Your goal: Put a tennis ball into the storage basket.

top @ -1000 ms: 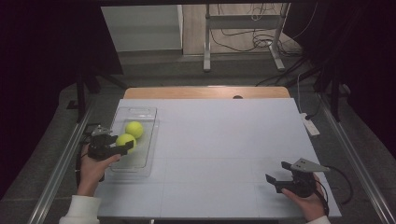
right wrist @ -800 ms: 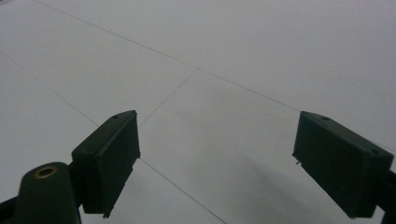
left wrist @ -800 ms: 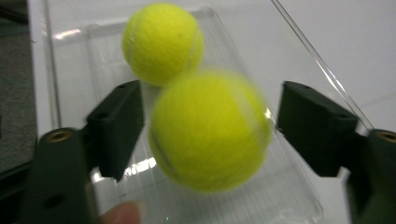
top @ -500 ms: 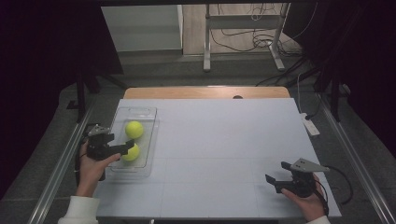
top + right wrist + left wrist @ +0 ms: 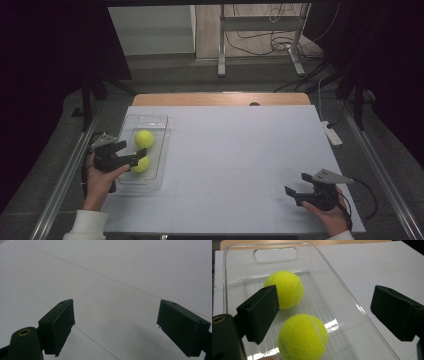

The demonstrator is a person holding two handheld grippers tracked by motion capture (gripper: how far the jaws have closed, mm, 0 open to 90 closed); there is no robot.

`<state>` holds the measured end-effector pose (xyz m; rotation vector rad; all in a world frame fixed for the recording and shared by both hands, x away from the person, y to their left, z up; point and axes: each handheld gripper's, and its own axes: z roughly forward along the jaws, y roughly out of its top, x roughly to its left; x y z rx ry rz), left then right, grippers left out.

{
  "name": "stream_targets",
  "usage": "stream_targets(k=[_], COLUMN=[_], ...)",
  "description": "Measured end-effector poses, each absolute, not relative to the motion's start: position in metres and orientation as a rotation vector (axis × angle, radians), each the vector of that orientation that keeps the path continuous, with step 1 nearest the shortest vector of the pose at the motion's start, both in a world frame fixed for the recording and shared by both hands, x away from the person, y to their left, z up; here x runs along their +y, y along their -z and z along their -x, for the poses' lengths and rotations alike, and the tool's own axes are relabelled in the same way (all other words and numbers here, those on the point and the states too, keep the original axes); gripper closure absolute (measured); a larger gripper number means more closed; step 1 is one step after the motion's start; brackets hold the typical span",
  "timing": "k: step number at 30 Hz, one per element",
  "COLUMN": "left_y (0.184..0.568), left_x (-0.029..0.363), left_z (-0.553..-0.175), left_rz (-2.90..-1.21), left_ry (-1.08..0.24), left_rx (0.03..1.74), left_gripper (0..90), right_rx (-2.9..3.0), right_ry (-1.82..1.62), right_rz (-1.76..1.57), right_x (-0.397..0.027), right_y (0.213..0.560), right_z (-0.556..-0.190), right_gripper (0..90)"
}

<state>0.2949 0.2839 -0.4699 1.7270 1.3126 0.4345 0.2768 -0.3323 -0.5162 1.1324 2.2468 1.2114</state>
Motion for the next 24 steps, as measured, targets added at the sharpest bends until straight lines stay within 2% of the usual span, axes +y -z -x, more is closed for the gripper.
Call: stream_targets(k=[24], left_y=[0.466], left_x=[0.262], left_z=[-0.267], left_rz=[-1.735], left_ry=[-0.427], left_rx=[1.206], left_gripper=[9.9], right_rx=[2.248], right_ry=[-1.236], right_rz=[-1.113], right_x=[-0.329], right_y=[0.513], right_z=[-0.278], right_gripper=[14.5])
